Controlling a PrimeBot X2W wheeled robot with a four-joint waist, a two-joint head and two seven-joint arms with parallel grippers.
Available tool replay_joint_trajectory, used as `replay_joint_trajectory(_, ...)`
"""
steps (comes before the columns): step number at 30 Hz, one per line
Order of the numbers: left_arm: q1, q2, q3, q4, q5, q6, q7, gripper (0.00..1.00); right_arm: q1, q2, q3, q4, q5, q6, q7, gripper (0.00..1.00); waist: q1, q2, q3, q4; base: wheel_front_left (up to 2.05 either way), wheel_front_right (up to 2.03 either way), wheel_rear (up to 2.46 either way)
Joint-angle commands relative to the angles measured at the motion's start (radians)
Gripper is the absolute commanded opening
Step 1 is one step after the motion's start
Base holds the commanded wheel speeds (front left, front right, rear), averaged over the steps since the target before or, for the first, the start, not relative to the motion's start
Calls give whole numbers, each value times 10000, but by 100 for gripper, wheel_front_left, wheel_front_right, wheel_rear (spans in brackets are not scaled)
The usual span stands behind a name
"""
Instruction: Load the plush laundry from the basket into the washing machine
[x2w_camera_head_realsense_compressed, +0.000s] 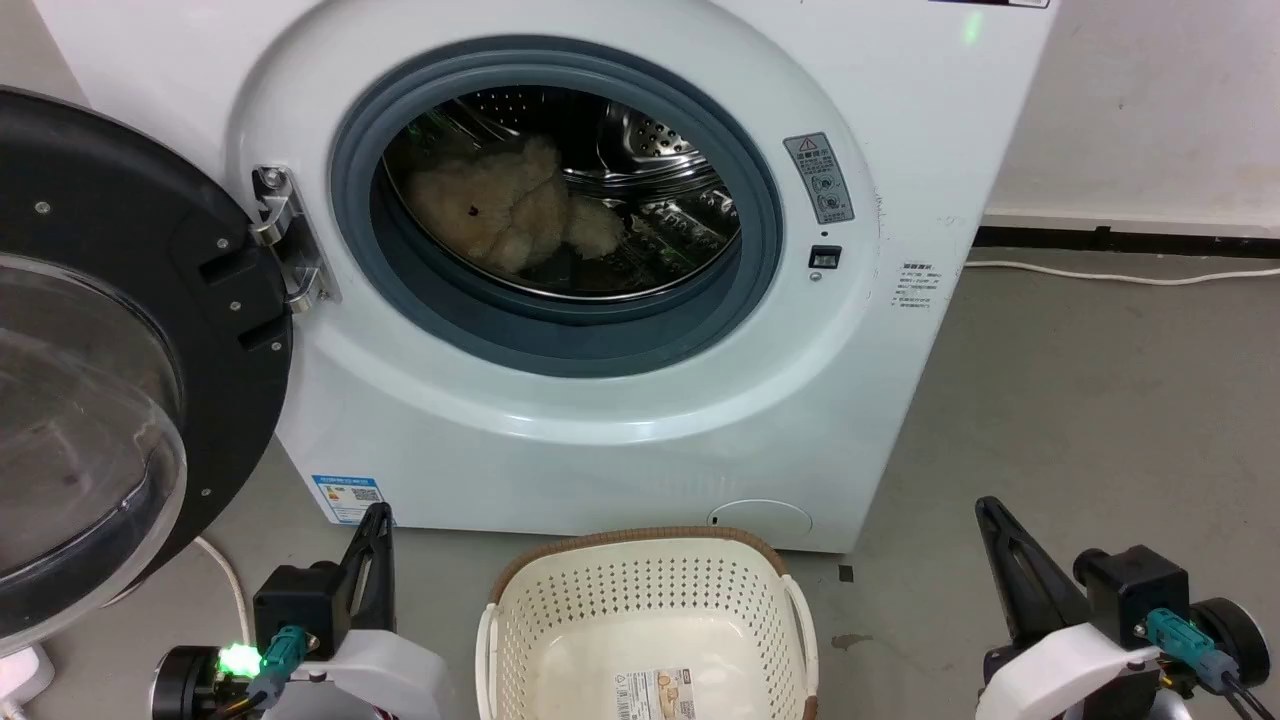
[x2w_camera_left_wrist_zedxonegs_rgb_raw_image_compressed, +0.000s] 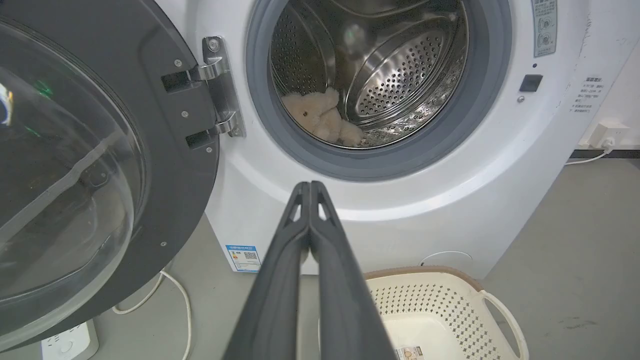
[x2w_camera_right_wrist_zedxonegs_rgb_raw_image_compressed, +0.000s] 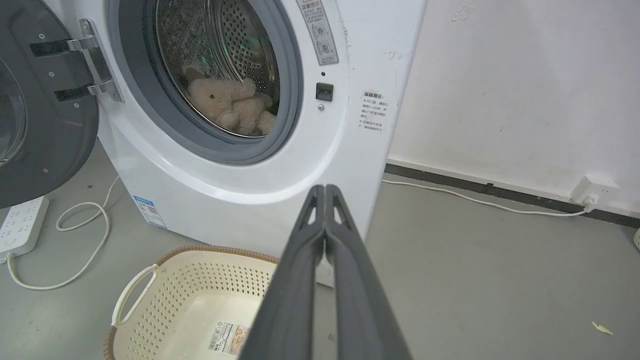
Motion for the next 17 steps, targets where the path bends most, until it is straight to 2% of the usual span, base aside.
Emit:
replay_joint_trajectory(1,-152,-3,14,18,16,-53,3,0,-115,-18,3,22,-78,6,3,0,0,0,-1,0,0,0,0)
replay_joint_trajectory(17,-152,-3,14,18,16,-53,3,0,-115,-18,3,22,-78,6,3,0,0,0,-1,0,0,0,0)
